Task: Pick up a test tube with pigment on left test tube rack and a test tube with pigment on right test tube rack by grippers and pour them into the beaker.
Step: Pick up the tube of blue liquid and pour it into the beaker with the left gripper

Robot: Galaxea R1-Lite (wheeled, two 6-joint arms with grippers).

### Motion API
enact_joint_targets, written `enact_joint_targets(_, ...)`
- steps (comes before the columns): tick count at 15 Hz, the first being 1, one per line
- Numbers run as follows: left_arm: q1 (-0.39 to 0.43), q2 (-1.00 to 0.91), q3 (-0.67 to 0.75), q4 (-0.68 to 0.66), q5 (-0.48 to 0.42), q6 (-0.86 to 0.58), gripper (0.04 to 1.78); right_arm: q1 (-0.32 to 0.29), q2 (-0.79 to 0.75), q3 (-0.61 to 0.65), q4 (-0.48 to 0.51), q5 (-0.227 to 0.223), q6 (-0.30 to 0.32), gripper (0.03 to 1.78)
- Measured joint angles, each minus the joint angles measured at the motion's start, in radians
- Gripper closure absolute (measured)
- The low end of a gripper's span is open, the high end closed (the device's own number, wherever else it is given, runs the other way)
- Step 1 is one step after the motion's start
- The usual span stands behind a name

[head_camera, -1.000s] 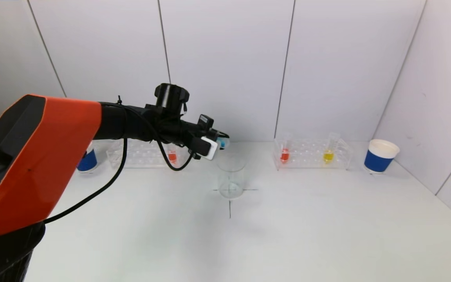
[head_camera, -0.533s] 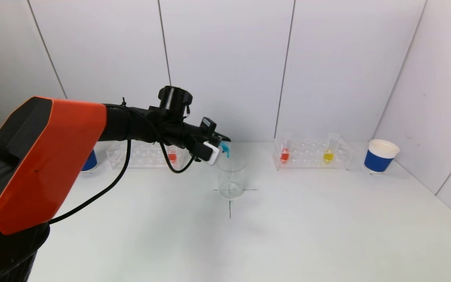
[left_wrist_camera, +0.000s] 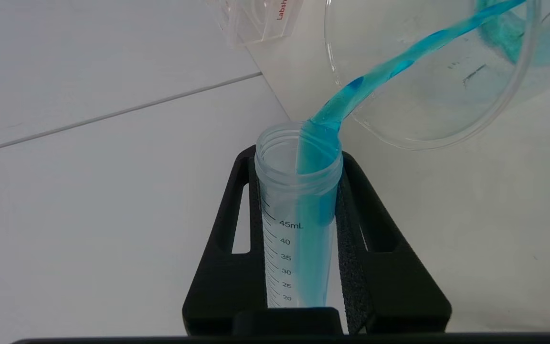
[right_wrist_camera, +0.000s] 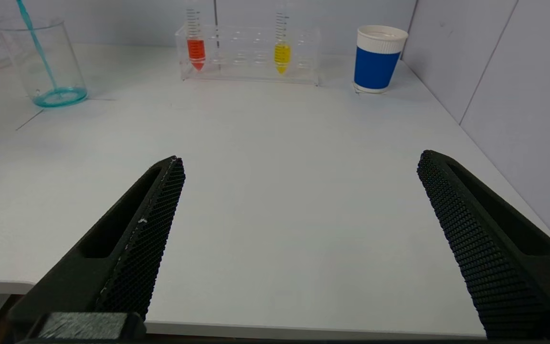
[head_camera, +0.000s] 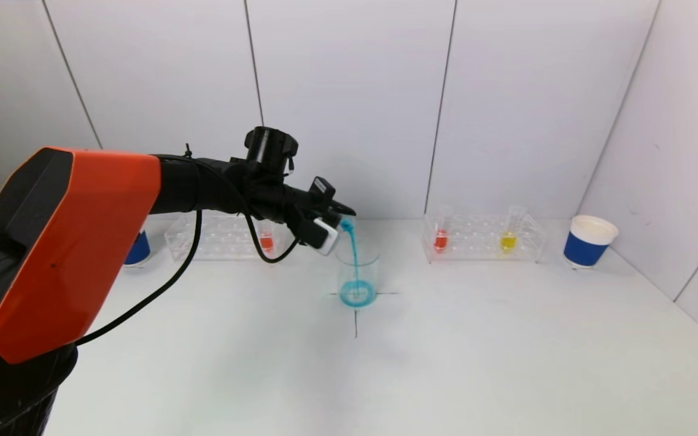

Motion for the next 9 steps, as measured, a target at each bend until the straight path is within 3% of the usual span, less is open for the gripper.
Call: enact_joint_targets(9, -0.024, -0.001, -0.027, 0.045, 0.049, 0.041, 1.38, 0.0, 0.0, 0.0, 0.0, 0.0, 0.0, 0.04)
